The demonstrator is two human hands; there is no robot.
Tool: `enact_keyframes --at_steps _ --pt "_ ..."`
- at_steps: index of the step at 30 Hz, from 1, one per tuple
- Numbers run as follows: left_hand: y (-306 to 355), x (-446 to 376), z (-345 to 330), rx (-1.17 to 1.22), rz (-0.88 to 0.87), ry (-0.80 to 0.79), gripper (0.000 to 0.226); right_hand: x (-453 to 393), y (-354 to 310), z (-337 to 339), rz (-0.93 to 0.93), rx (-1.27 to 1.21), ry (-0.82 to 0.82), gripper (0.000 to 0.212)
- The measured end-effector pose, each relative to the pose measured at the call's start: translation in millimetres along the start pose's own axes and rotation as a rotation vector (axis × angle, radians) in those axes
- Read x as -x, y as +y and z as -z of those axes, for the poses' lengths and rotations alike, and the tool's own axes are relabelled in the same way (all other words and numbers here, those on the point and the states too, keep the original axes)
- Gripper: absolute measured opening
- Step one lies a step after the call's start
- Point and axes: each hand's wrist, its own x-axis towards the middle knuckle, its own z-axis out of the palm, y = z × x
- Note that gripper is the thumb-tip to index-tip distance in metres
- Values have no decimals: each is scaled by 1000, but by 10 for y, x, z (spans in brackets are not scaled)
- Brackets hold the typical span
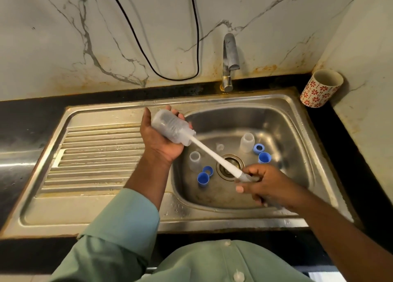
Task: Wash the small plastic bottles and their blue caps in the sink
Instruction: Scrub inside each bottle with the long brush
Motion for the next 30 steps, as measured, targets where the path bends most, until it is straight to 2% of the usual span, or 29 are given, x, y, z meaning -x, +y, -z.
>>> enact_keyframes --at_steps 3,4,6,7,10,12,13,14,16,17,19,22,24,26,28,30 --pt "0 62 -4 78 -54 94 50 -102 30 -4 225 355 450 31" --pt "6 82 -1 93 -69 122 50 -95 22 1 294 439 535 26" --pt "37 136 -4 122 -104 176 52 -60 -42 -43 361 523 596 13" --pt "65 162 -5 136 -119 190 53 -47 -77 -94 363 532 564 11" --pt "215 264 4 164 -178 261 54 42 -130 -286 265 676 352 47" --pt "346 318 45 130 -212 326 53 88 -204 -290 230 903 235 43" --pt "391 345 73 117 -215 350 53 100 -286 -266 255 985 228 34" --pt "414 368 98 115 -206 359 53 95 -355 -240 317 1043 251 35" --pt "422 413 113 116 -180 332 49 49 -452 -178 451 1006 348 34" --pt "447 404 82 112 -146 305 48 52 -514 -179 454 964 413 25" --pt "464 378 59 123 -136 288 46 75 -520 -222 382 984 442 12" --pt "497 277 -42 109 -74 230 49 212 -451 -359 277 998 488 29" --pt "434 205 -14 112 -30 240 52 300 -459 -393 265 1014 407 34" --pt "343 193 4 111 -9 248 54 262 -466 -259 244 927 344 47" --pt "263 182 -5 130 -24 241 54 188 -447 -91 239 866 409 40" --pt "204 175 -28 136 -56 264 54 175 -445 -19 214 1010 392 31"
